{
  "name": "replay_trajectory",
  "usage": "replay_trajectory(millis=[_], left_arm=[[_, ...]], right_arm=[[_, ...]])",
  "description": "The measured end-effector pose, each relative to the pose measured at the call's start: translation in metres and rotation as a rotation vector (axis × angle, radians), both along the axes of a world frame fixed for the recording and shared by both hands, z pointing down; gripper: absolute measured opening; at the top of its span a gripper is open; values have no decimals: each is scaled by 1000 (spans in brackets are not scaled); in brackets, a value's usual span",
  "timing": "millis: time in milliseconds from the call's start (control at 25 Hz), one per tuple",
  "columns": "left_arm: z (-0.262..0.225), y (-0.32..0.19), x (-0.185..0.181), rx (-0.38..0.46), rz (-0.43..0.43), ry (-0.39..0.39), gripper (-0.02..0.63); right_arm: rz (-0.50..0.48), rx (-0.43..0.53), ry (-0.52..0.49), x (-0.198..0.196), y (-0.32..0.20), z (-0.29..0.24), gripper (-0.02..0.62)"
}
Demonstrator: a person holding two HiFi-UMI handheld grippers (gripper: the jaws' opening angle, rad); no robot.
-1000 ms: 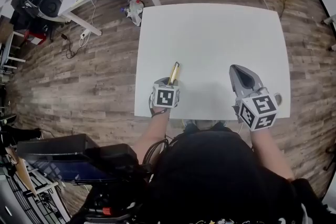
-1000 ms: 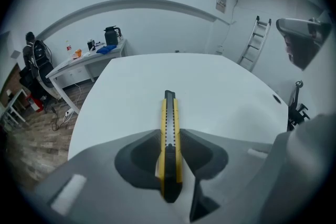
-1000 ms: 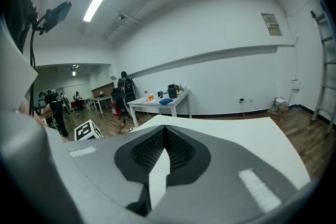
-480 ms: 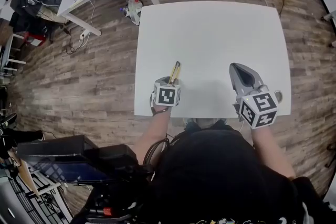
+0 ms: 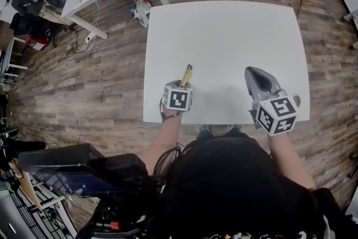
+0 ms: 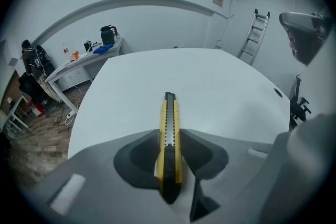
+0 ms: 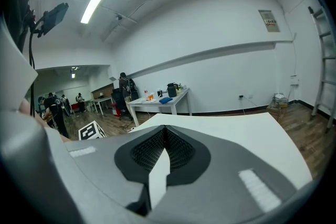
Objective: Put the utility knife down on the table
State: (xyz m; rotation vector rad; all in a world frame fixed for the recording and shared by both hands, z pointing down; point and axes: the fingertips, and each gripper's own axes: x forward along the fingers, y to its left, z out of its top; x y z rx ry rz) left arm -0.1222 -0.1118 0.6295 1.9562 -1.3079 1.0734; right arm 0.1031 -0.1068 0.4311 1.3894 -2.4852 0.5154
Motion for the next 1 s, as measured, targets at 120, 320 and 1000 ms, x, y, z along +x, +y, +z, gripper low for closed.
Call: replay_trajectory(millis=[120, 320, 1000], left_arm=[[-1, -2, -3, -9, 2, 5, 125], [-23, -4, -11, 14, -25, 75, 201], [-308, 9, 15, 835, 27, 399, 0]], right_arm=[[6, -4, -3, 0, -2, -3, 25], [14, -16, -9, -1, -3, -4, 25], [-79, 121, 29, -27, -12, -43, 23]])
